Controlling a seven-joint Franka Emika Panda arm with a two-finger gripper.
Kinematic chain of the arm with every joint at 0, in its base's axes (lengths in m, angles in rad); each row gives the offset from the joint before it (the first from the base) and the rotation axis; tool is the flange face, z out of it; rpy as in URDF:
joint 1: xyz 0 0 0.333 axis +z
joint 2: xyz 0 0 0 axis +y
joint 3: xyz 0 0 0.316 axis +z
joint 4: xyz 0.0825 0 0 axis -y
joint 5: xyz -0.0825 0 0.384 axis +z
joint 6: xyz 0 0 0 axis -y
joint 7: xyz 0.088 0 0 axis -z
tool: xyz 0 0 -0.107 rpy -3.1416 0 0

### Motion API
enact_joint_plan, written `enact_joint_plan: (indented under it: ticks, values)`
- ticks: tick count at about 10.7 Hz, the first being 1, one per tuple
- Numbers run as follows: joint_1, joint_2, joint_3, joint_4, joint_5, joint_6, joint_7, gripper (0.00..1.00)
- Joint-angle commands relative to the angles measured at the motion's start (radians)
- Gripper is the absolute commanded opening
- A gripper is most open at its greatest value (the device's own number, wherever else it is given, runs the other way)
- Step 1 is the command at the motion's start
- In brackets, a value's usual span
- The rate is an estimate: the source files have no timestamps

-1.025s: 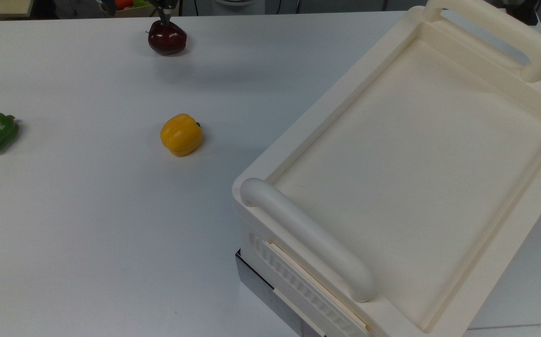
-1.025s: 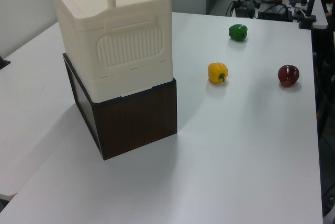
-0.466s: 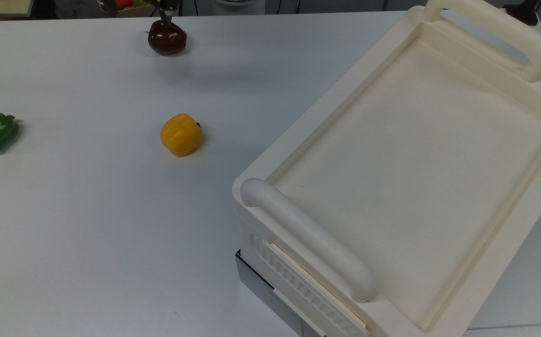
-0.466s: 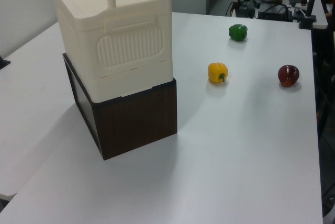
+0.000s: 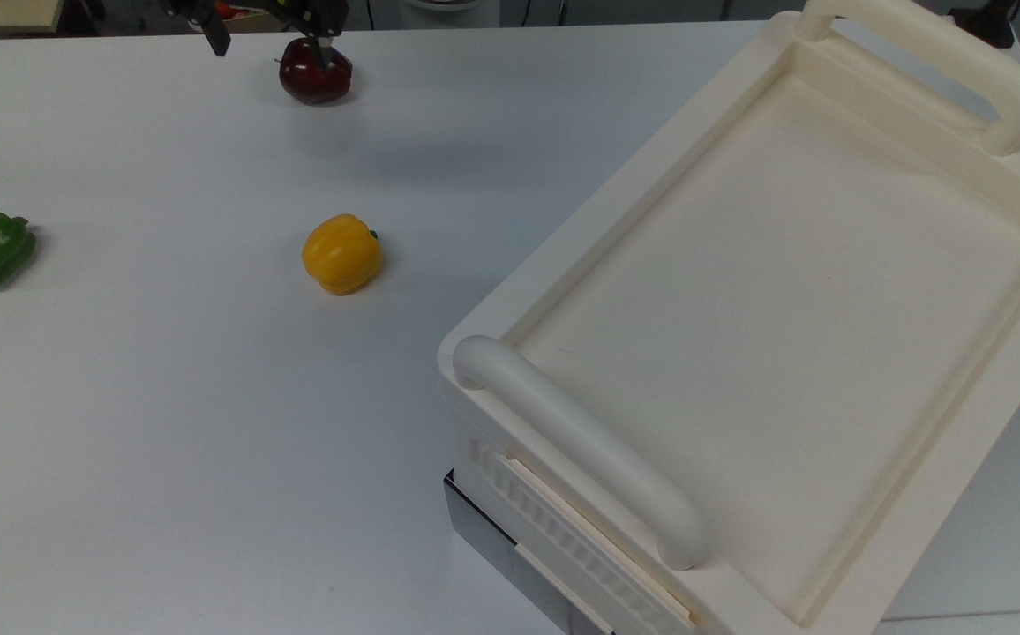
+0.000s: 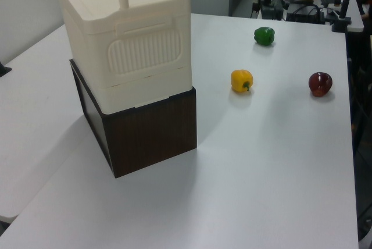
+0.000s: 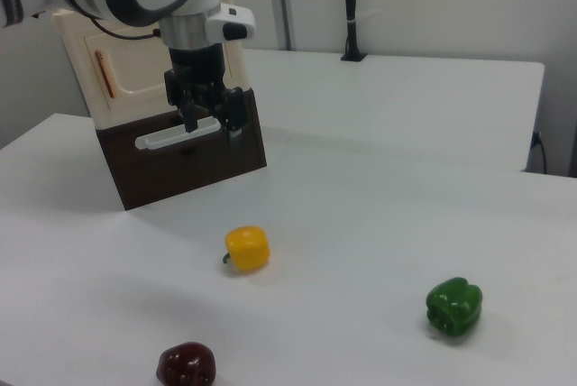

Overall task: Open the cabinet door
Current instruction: 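Move the gripper toward the edge of the cream cabinet door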

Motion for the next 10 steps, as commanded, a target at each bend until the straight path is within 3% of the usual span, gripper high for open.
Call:
enact_joint_plan:
  ticks: [1, 4, 8, 10]
  values:
    - [0.002, 0.018, -0.003, -0.009, 0.083, 0.041, -0.138, 1.0]
    - [0.013, 0.022, 0.022, -0.003, 0.109, 0.093, -0.176, 1.0]
    - [0.017, 0.019, 0.147, 0.017, 0.083, 0.133, -0.23, 1.0]
    - [0.074, 0.027, 0.157, 0.037, 0.089, 0.219, -0.217, 1.0]
